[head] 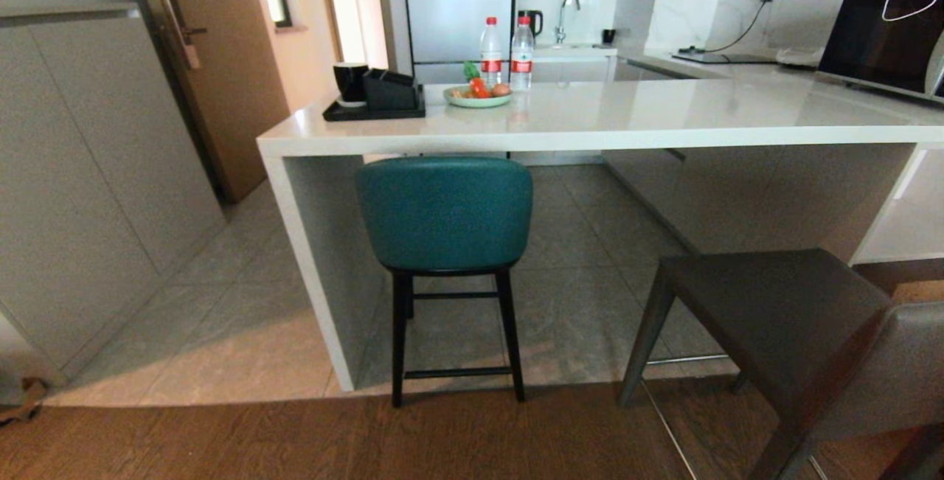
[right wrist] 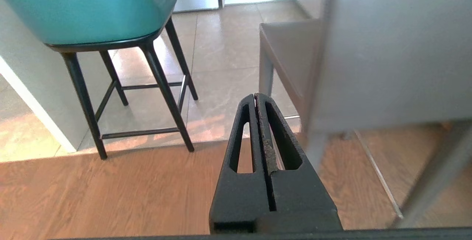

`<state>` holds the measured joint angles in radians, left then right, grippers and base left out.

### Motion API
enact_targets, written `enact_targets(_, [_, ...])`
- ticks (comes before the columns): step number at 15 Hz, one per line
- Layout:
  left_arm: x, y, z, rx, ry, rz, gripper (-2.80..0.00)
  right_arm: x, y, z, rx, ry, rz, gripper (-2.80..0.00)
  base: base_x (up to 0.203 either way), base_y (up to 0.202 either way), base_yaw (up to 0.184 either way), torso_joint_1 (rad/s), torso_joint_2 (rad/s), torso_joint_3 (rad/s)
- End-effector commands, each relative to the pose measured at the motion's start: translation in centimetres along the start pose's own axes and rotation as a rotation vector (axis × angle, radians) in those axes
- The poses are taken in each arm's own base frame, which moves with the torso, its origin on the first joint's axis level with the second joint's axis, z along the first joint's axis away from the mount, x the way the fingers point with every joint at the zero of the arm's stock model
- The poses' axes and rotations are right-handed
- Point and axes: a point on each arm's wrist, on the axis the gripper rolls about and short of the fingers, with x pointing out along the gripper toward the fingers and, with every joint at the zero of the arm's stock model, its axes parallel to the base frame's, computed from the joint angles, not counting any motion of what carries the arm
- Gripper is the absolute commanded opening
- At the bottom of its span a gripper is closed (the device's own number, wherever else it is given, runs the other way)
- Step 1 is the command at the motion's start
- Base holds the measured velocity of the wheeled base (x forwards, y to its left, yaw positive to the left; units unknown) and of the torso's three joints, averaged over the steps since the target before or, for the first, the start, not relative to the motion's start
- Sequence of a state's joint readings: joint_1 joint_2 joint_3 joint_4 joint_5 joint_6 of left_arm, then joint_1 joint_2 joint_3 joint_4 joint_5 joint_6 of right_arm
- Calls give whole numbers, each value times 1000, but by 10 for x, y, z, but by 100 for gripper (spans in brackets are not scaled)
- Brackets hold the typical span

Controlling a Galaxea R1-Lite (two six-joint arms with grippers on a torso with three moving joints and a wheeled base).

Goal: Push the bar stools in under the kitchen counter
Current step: Pull the blue chair out from under the dining table

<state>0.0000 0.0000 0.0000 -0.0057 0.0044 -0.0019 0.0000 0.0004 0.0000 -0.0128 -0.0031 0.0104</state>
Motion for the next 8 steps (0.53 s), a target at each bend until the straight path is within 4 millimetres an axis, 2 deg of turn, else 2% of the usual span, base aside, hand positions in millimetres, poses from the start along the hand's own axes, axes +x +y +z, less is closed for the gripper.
enact_targets(1, [0, 0, 0, -1, 0, 0, -280, 0, 0, -1, 0, 5, 0, -280, 199, 0, 0, 13, 10, -3])
enact_targets(8, [0, 0, 0, -1, 0, 0, -280, 0, 0, -1, 0, 5, 0, -280, 194, 0, 0, 3, 2, 3])
